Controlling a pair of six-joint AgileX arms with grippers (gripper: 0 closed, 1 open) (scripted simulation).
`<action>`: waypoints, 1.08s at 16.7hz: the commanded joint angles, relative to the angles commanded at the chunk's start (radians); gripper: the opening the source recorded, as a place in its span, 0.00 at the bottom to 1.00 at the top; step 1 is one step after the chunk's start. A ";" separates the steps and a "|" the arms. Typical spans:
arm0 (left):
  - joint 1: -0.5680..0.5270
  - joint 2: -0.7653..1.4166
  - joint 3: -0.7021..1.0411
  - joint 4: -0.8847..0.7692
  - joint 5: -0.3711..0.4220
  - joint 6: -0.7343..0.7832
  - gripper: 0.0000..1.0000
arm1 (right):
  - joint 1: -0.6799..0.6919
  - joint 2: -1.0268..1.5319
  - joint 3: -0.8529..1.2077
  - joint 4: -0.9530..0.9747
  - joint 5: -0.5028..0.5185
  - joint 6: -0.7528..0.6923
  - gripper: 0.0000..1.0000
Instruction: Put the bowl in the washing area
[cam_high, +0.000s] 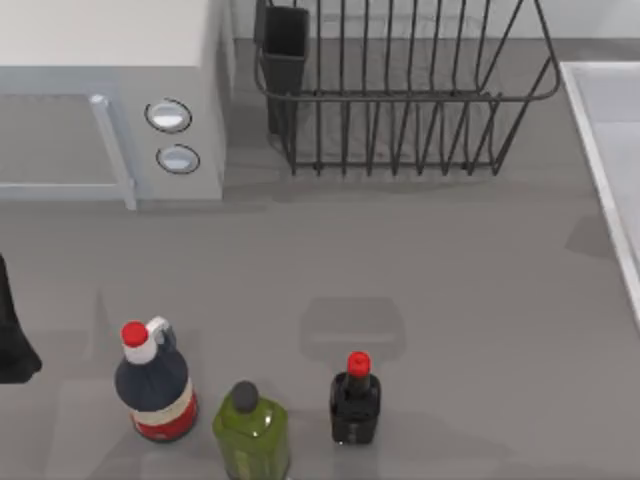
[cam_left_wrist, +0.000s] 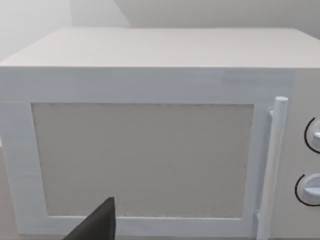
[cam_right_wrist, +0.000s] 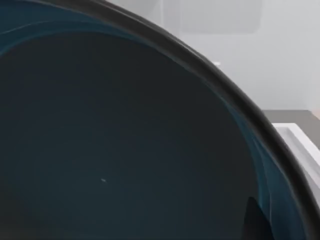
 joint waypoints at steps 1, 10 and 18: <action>0.000 0.000 0.000 0.000 0.000 0.000 1.00 | 0.000 0.000 0.000 0.000 0.000 0.000 0.00; 0.000 0.000 0.000 0.000 0.000 0.000 1.00 | 0.000 0.000 0.000 0.000 0.000 0.000 0.68; 0.000 0.000 0.000 0.000 0.000 0.000 1.00 | 0.000 0.000 0.000 0.000 0.000 0.000 1.00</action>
